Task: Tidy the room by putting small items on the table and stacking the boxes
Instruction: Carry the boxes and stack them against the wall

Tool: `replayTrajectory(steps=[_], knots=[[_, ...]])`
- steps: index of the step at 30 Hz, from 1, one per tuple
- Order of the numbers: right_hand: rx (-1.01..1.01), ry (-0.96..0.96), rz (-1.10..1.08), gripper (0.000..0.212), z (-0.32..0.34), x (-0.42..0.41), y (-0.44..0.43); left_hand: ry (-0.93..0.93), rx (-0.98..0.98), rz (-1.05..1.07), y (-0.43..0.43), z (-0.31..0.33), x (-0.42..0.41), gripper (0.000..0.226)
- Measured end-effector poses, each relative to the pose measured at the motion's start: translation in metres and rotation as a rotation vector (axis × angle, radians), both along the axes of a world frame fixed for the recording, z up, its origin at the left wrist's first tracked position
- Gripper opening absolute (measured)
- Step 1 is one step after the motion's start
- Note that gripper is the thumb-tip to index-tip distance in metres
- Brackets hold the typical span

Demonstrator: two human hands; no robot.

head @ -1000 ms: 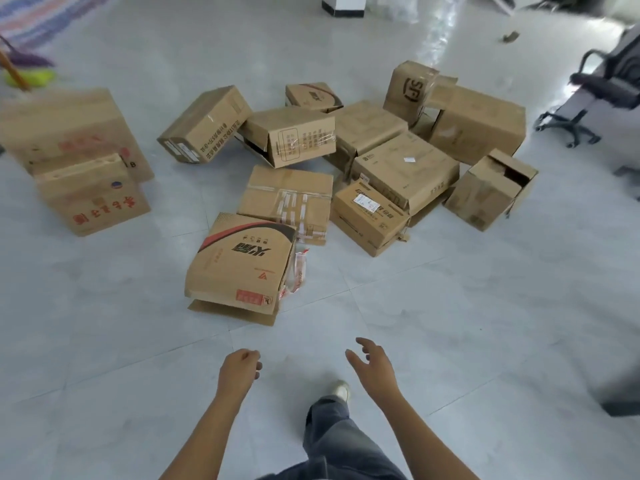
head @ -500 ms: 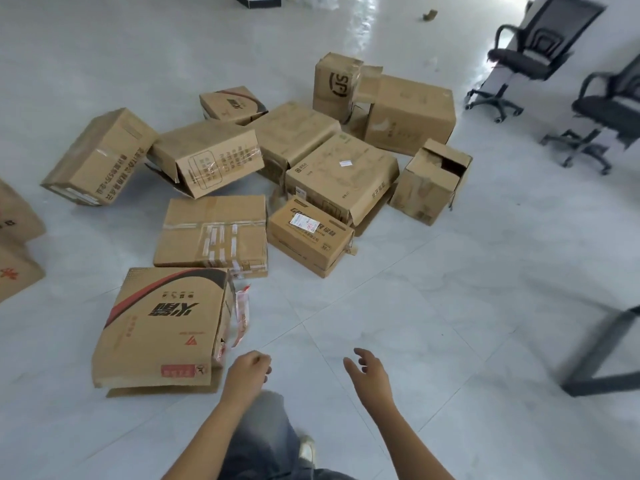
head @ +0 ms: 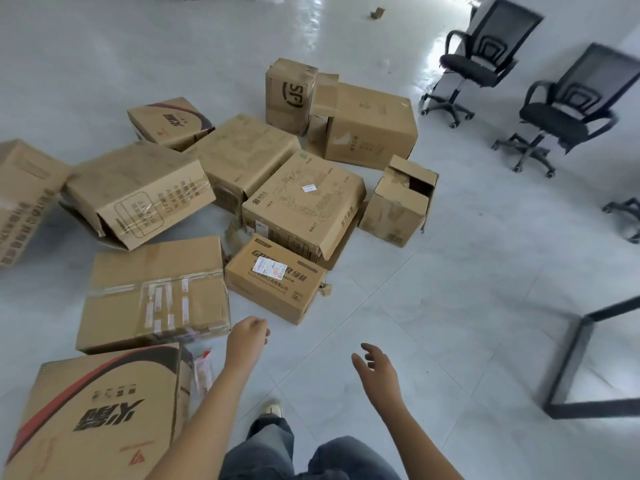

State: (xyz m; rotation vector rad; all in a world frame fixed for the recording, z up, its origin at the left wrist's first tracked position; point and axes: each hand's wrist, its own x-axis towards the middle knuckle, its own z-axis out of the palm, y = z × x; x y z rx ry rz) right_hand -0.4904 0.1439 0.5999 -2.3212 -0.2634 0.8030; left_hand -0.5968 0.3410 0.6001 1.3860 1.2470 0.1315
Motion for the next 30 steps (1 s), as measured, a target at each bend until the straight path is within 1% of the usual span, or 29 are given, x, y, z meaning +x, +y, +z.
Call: replayTrajectory(steps=[2, 5, 7, 9, 12, 15, 19, 22, 26, 30], knots=[[-0.034, 0.011, 0.005, 0.042, 0.001, 0.012, 0.01, 0.026, 0.004, -0.033, 0.009, -0.001, 0.024, 0.018], [-0.062, 0.06, -0.036, 0.042, -0.004, 0.029, 0.008, 0.088, -0.03, -0.172, 0.003, -0.014, 0.051, 0.02], [-0.076, 0.098, -0.091, 0.042, -0.008, 0.051, 0.007, 0.139, -0.046, -0.262, -0.001, -0.022, 0.072, 0.022], [-0.062, 0.121, -0.142, 0.041, -0.014, 0.081, 0.01, 0.178, -0.035, -0.304, 0.003, -0.025, 0.098, 0.026], [-0.031, 0.105, -0.142, 0.042, -0.022, 0.136, 0.021, 0.177, 0.008, -0.286, 0.021, -0.024, 0.151, 0.03], [-0.004, 0.083, -0.113, 0.043, -0.027, 0.207, 0.029, 0.17, 0.047, -0.284, 0.031, -0.025, 0.215, 0.028], [0.062, 0.05, -0.152, 0.042, -0.019, 0.315, 0.036, 0.197, 0.072, -0.26, 0.026, -0.028, 0.297, 0.025], [0.075, 0.061, -0.16, 0.041, -0.018, 0.372, 0.033, 0.193, 0.057, -0.237, 0.016, -0.03, 0.346, 0.026], [-0.024, 0.143, -0.11, 0.042, -0.033, 0.415, 0.034, 0.25, 0.06, -0.299, 0.009, -0.031, 0.385, 0.022], [-0.074, 0.219, -0.042, 0.042, -0.048, 0.435, 0.048, 0.305, -0.003, -0.172, 0.032, -0.038, 0.397, 0.027]])
